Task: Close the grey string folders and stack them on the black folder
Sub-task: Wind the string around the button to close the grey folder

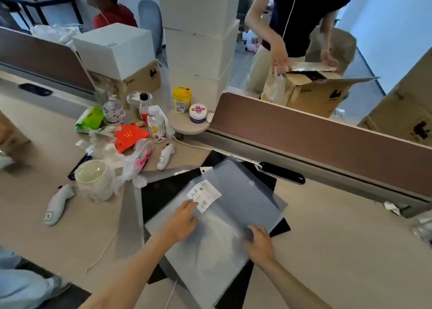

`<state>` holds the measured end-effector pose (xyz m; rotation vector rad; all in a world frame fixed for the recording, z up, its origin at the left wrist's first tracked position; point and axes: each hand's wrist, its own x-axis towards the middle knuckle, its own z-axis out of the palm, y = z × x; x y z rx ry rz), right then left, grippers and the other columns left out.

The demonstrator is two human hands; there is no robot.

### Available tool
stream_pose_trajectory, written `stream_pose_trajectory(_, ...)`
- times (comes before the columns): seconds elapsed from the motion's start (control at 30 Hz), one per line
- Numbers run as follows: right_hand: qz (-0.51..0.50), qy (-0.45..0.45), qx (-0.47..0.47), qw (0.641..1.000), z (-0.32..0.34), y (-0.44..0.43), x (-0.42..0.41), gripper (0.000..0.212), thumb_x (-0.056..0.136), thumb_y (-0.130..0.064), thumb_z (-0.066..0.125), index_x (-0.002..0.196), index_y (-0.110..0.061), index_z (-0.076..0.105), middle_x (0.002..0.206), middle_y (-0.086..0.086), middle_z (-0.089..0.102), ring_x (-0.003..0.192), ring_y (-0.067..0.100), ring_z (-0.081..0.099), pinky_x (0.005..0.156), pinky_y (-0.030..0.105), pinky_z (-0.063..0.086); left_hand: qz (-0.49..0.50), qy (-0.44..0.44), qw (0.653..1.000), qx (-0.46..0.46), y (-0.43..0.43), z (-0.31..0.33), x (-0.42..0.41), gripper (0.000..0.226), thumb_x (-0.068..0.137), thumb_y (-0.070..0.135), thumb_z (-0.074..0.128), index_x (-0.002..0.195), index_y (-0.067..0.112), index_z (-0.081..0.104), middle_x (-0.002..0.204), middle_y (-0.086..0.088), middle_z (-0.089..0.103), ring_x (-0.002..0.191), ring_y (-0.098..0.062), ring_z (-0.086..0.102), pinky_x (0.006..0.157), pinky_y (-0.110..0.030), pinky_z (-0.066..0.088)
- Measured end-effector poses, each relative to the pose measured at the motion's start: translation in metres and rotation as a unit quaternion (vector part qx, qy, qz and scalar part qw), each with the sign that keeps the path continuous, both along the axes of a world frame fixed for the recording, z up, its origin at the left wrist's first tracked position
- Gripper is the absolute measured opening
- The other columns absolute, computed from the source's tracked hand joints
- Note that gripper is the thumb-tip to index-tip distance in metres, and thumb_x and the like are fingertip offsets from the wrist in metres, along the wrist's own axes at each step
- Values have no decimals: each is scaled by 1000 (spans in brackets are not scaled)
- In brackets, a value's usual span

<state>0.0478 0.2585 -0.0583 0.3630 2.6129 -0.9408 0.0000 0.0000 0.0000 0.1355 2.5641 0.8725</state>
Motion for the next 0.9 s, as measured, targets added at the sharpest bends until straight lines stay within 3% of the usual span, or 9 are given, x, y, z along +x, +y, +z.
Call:
stream_pose_trajectory(0.1, -160, 25, -76, 984, 0, 8, -3, 33, 84, -23, 62, 115, -11, 63, 117, 8, 58, 108, 22, 56, 92, 32, 47, 60, 12, 997, 40, -2, -11, -24, 55, 94, 17, 50, 145, 12, 30, 158, -8, 16, 144, -26, 23, 115, -40, 27)
stream_pose_trajectory(0.23, -237, -18, -119, 964, 15, 13, -6, 23, 94, -14, 52, 111, -4, 63, 108, 10, 63, 105, 28, 59, 80, 27, 41, 160, -25, 986, 42, 1, -7, -63, 58, 96, 13, 44, 149, 5, 23, 159, -13, 12, 147, -27, 10, 119, -39, 14)
stream_pose_trajectory(0.33, -259, -24, -125, 957, 23, 16, -4, 23, 93, -12, 48, 104, -3, 65, 107, 12, 65, 96, 24, 59, 76, 27, 41, 183, -91, 976, 74, 0, -3, -85, 60, 98, 13, 41, 152, 12, 14, 158, -10, 20, 144, -28, 22, 117, -39, 21)
stream_pose_trajectory(0.43, -291, -37, -157, 943, 33, 19, -1, 20, 91, -8, 46, 86, -3, 65, 92, 17, 65, 79, 25, 59, 67, 30, 44, 177, -90, 977, 74, 1, -6, -99, 51, 98, 13, 41, 147, 7, 31, 148, -15, 38, 133, -31, 41, 110, -39, 34)
stream_pose_trajectory(0.53, -303, -60, -199, 930, 38, 22, 2, 21, 90, -10, 47, 73, -14, 59, 75, 9, 60, 64, 22, 56, 55, 29, 44, 198, -52, 974, 96, 7, 0, -103, 40, 95, 7, 41, 134, 1, 49, 131, -18, 52, 109, -28, 54, 89, -31, 41)
stream_pose_trajectory(0.6, -306, -77, -216, 924, 42, 27, 5, 18, 89, -13, 49, 74, -16, 57, 69, 5, 56, 63, 21, 54, 50, 27, 42, 213, -33, 971, 105, 14, 6, -99, 26, 93, 9, 43, 107, 10, 66, 116, -14, 56, 92, -22, 52, 80, -28, 38)
stream_pose_trajectory(0.67, -305, -83, -221, 923, 47, 35, 10, 16, 89, -12, 48, 75, -16, 56, 64, 4, 53, 59, 20, 51, 50, 26, 40, 226, -5, 968, 105, 24, 18, -92, 24, 92, 10, 43, 84, 15, 65, 103, -12, 60, 85, -21, 52, 74, -27, 38)
stream_pose_trajectory(0.77, -307, -90, -230, 919, 56, 50, 17, 16, 87, -8, 48, 73, -13, 51, 59, 5, 50, 52, 20, 49, 53, 30, 42, 238, 41, 964, 112, 40, 35, -78, 27, 94, 13, 43, 107, 6, 66, 106, -11, 63, 84, -19, 56, 68, -28, 41)
stream_pose_trajectory(0.9, -284, -89, -219, 929, 72, 72, 23, 20, 88, -12, 46, 69, -15, 50, 59, 7, 52, 52, 22, 51, 55, 31, 45, 258, 106, 948, 154, 67, 64, -56, 23, 96, 14, 46, 113, 7, 60, 114, -9, 52, 87, -14, 55, 77, -28, 43)
